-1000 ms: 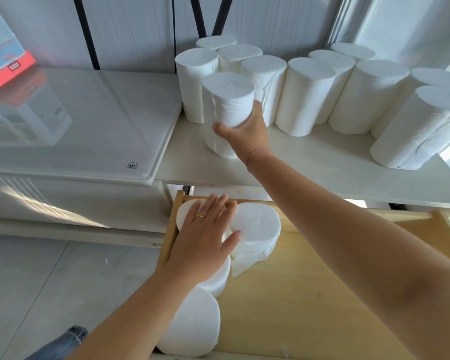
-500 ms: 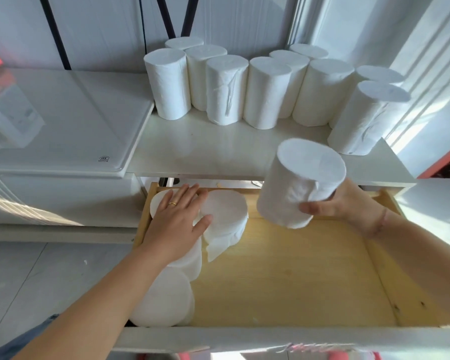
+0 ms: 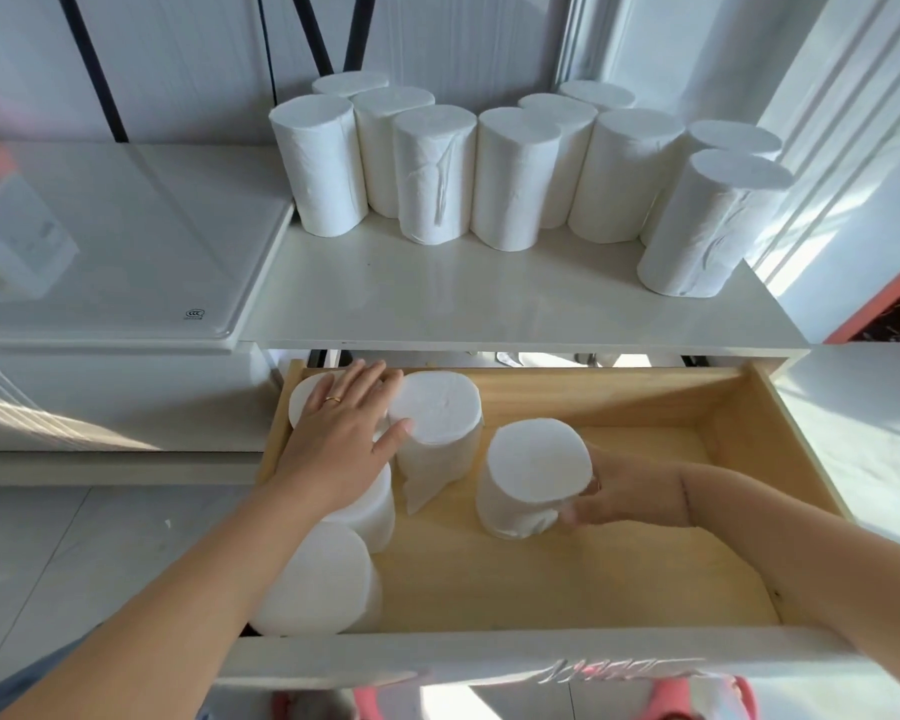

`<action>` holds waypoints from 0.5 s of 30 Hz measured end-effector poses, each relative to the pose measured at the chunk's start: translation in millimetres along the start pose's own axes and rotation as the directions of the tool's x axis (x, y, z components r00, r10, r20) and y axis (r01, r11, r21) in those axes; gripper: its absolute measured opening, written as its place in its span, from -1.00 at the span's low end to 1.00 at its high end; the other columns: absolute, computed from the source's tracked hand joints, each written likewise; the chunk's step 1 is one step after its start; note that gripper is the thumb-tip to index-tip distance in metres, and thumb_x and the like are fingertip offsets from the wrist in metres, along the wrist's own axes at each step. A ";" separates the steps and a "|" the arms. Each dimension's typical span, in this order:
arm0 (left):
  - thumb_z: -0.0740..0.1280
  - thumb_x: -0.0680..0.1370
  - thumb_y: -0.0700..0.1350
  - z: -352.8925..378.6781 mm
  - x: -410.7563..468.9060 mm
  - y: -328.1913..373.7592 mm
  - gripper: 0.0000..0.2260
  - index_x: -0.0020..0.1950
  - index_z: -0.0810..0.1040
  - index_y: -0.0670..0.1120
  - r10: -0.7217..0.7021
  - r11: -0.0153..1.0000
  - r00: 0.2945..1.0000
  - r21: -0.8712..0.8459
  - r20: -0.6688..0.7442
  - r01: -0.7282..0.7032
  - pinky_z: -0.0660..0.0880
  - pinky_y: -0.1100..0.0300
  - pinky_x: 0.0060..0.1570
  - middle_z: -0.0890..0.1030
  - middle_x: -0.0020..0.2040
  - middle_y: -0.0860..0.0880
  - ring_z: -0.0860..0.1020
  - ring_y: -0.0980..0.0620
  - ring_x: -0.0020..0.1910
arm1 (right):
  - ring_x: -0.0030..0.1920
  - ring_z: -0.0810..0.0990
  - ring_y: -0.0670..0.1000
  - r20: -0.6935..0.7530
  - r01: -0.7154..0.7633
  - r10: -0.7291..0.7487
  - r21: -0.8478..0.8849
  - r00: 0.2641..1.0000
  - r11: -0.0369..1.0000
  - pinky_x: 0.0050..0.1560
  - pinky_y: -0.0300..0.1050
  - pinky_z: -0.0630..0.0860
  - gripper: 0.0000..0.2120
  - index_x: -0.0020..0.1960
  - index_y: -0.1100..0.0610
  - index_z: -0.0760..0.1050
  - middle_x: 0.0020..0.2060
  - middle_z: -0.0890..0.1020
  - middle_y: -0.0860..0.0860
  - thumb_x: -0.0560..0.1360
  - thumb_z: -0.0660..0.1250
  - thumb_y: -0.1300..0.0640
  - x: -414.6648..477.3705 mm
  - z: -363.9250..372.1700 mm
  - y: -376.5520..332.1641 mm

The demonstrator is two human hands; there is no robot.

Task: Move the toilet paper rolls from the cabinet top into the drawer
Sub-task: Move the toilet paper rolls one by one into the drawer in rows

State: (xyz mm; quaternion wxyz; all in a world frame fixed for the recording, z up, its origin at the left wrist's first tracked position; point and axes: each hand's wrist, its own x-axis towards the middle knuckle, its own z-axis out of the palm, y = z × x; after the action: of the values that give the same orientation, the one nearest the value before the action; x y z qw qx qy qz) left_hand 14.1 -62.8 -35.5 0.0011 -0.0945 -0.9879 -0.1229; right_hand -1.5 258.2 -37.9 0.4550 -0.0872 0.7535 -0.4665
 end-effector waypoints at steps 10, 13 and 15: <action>-0.07 0.57 0.26 -1.4 -0.1 0.1 -0.42 0.54 -0.05 0.06 0.001 1.000 1.000 -0.011 0.011 -0.001 -0.21 0.08 0.47 -0.06 0.56 0.07 -0.20 0.13 0.51 | 0.00 0.59 0.03 -0.007 -0.120 0.136 0.430 0.991 0.895 0.12 -0.07 0.58 -0.62 0.24 0.03 0.46 0.11 0.55 0.05 0.47 0.39 -0.03 22.4 56.6 -33.8; -0.08 0.57 0.26 -1.7 0.0 1.0 -0.42 0.54 -0.06 0.05 0.005 1.000 1.000 -0.006 0.018 -0.005 -0.22 0.08 0.47 -0.07 0.56 0.06 -0.20 0.13 0.51 | 0.00 0.58 0.03 -0.051 -0.126 0.176 0.513 0.983 0.849 0.09 -0.08 0.60 -0.64 0.22 0.05 0.46 0.12 0.54 0.05 0.50 0.35 -0.09 33.2 78.3 -44.1; -0.07 0.58 0.25 -2.0 0.1 0.8 -0.42 0.54 -0.05 0.04 0.008 1.000 1.000 -0.008 0.008 -0.008 -0.21 0.08 0.47 -0.05 0.56 0.05 -0.19 0.12 0.51 | -0.04 0.59 0.05 -0.053 -0.138 0.198 0.540 0.979 0.830 0.10 -0.07 0.59 -0.60 0.23 0.09 0.45 0.09 0.55 0.05 0.50 0.33 -0.12 38.8 88.5 -49.7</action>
State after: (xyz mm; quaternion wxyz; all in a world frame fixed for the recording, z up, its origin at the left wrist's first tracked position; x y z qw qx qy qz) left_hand 14.0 -62.5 -33.3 -0.0026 -0.0989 -0.9871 -0.1262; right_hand 29.7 154.1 -35.8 0.4595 0.1344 0.6220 -0.6196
